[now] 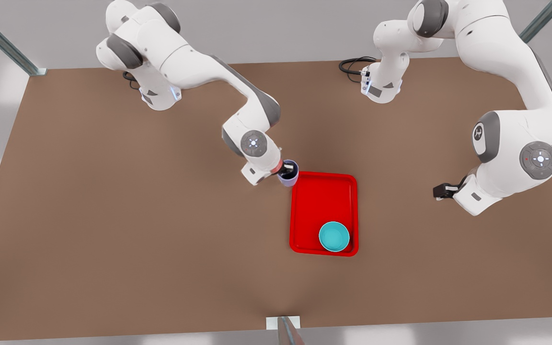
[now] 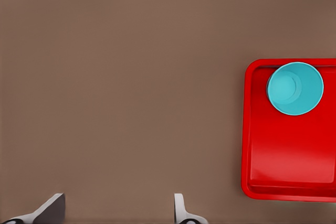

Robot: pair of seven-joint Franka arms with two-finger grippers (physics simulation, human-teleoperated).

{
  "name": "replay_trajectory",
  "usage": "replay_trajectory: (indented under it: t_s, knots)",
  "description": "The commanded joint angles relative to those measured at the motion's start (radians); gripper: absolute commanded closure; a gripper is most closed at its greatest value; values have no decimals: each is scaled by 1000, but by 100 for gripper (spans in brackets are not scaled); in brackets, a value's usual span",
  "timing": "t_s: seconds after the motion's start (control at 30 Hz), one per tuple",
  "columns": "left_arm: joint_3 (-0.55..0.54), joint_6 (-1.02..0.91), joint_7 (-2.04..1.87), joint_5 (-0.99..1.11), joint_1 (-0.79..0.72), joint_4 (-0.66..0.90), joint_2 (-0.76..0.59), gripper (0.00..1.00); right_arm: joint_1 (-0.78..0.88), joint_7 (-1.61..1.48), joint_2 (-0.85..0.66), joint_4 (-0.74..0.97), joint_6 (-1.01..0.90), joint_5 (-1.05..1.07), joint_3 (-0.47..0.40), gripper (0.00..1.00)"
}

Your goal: Place the bowl on the tray with the left arm and the cup on the tray with the right arm

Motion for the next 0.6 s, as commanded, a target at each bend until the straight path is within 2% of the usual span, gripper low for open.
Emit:
replay_trajectory:
  t_s: [0.0,0.33,0.43,0.57]
  knots:
    - [0,-1,0,0,1,0,-1,0,4,14,5,0,3,-7,0,79]
    - [0,-1,-2,0,0,-2,0,0,160,256,298,373,59,-9,-32,79]
    - [0,-1,-2,-1,0,-2,-1,0,210,282,370,439,58,-11,-75,79]
    - [0,-8,0,-1,0,-2,-3,0,226,304,425,474,84,-9,-89,79]
